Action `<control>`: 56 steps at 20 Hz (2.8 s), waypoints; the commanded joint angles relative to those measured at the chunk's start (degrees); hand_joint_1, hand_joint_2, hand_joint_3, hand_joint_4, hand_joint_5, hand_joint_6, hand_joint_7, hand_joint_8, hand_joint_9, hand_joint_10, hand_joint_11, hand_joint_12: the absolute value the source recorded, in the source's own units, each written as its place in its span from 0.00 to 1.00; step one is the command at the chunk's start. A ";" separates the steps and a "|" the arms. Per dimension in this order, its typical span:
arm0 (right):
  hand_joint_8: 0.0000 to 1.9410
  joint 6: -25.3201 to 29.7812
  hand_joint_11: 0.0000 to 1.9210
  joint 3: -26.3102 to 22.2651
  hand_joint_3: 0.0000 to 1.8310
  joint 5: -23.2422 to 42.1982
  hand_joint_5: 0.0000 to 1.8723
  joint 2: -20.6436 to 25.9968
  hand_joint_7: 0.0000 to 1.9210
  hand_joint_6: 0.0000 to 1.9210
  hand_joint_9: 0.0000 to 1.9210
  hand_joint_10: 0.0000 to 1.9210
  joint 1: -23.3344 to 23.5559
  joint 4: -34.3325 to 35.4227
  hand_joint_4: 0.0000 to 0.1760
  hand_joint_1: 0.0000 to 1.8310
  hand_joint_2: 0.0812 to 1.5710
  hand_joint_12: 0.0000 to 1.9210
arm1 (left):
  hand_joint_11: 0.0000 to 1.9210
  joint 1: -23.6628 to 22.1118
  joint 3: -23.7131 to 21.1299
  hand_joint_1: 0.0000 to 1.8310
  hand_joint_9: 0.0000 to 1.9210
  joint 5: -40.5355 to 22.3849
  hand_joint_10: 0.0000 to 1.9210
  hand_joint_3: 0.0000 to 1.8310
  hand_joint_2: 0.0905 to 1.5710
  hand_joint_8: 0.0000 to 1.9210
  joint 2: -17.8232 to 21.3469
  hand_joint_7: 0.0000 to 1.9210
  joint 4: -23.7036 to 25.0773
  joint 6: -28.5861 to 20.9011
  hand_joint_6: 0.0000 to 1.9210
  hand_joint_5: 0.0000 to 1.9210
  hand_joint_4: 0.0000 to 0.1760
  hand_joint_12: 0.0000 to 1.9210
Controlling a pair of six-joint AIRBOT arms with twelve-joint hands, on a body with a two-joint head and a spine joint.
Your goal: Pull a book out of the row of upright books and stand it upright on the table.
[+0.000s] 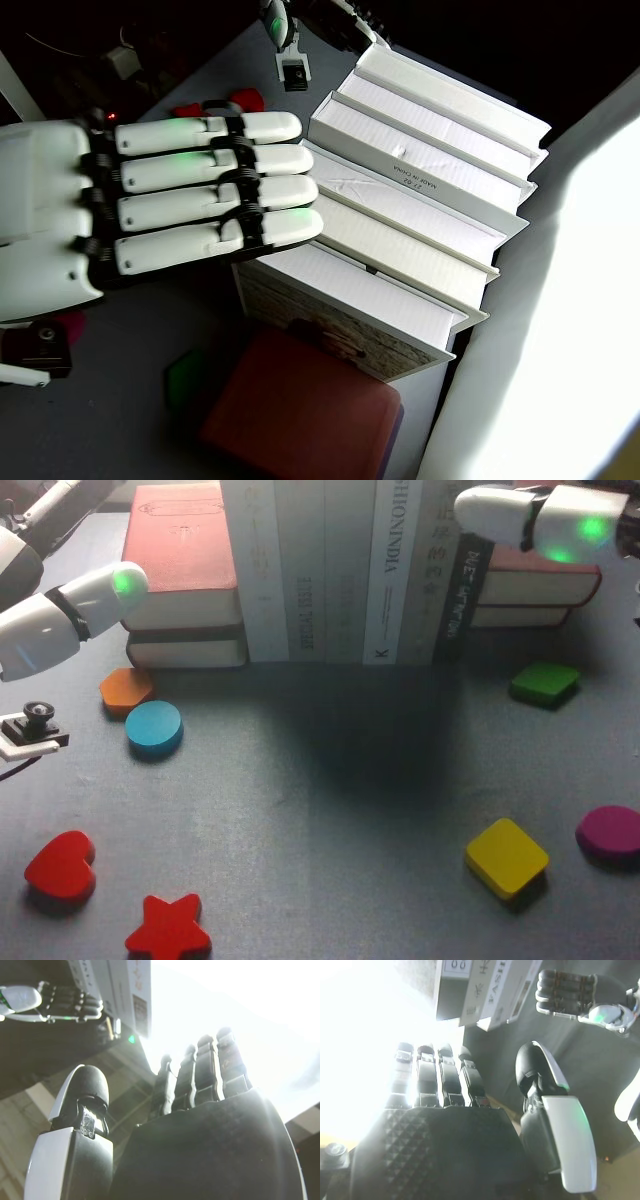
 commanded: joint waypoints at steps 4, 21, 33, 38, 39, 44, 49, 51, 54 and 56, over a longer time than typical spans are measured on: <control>0.00 -0.03 0.00 1.04 0.01 3.96 0.05 -1.13 0.00 0.02 0.00 0.00 2.51 0.22 0.00 0.06 0.89 0.00 | 0.00 -0.30 0.38 0.18 0.00 -7.18 0.00 0.00 0.86 0.00 -0.01 0.00 -1.18 -0.41 0.00 0.04 0.36 0.00; 0.00 -0.03 0.00 -6.75 0.00 11.53 0.32 3.53 0.05 0.31 0.00 0.00 1.57 -4.95 0.00 0.25 0.88 0.00 | 0.00 0.77 0.09 0.20 0.00 -8.36 0.00 0.00 0.86 0.00 0.11 0.00 -2.64 -0.81 0.00 0.04 0.42 0.00; 0.00 4.15 0.00 -12.51 0.00 25.77 0.42 7.31 0.09 0.10 0.00 0.00 -11.05 -5.48 0.00 0.00 0.86 0.00 | 0.00 1.63 -0.29 0.20 0.00 -9.18 0.00 0.00 0.86 0.00 0.30 0.00 -3.61 -0.85 0.00 0.05 0.40 0.00; 0.00 4.96 0.00 -12.61 0.01 27.64 0.25 7.57 0.08 0.02 0.00 0.00 -12.46 -5.52 0.00 0.02 0.89 0.00 | 0.00 1.81 -0.33 0.19 0.00 -9.42 0.00 0.00 0.86 0.00 0.33 0.00 -3.89 -0.85 0.00 0.05 0.39 0.00; 0.00 4.96 0.00 -12.52 0.01 27.67 0.16 7.73 0.05 0.00 0.00 0.00 -12.26 -5.52 0.00 0.06 0.89 0.00 | 0.00 1.81 -0.33 0.19 0.00 -9.42 0.00 0.00 0.86 0.00 0.32 0.00 -3.89 -0.85 0.00 0.05 0.40 0.00; 0.00 5.45 0.00 -12.37 0.00 26.71 0.00 11.19 0.00 0.00 0.00 0.00 -11.13 -7.75 0.35 0.51 0.74 0.00 | 0.00 1.90 -0.22 0.19 0.00 -9.33 0.00 0.00 0.86 0.00 0.22 0.00 -4.16 -0.84 0.00 0.05 0.42 0.00; 0.00 7.31 0.00 -12.02 0.00 16.06 0.00 12.14 0.00 0.00 0.00 0.00 -1.25 -17.84 0.86 0.60 0.68 0.00 | 0.00 2.33 -0.16 0.20 0.00 -9.31 0.00 0.00 0.86 0.00 0.13 0.00 -4.47 -0.83 0.00 0.05 0.31 0.00; 0.00 9.69 0.00 -11.98 0.00 9.95 0.00 12.12 0.00 0.00 0.00 0.00 3.94 -24.96 0.46 0.65 0.67 0.00 | 0.00 2.64 -0.14 0.20 0.00 -9.41 0.00 0.00 0.85 0.00 0.13 0.00 -4.65 -0.84 0.00 0.05 0.36 0.00; 0.00 16.60 0.00 -12.83 0.00 0.06 0.00 12.11 0.00 0.00 0.00 0.00 13.89 -40.96 0.00 0.66 0.68 0.98 | 0.00 2.75 -0.11 0.20 0.00 -9.39 0.00 0.00 0.85 0.00 0.14 0.00 -4.67 -0.88 0.00 0.05 0.37 0.00; 0.00 22.47 0.00 -13.58 0.00 -4.81 0.00 12.09 0.00 0.00 0.00 0.00 18.33 -52.32 0.12 0.66 0.68 1.00 | 0.00 2.79 -0.11 0.20 0.00 -9.37 0.00 0.00 0.85 0.00 0.14 0.00 -4.68 -0.88 0.00 0.05 0.37 0.00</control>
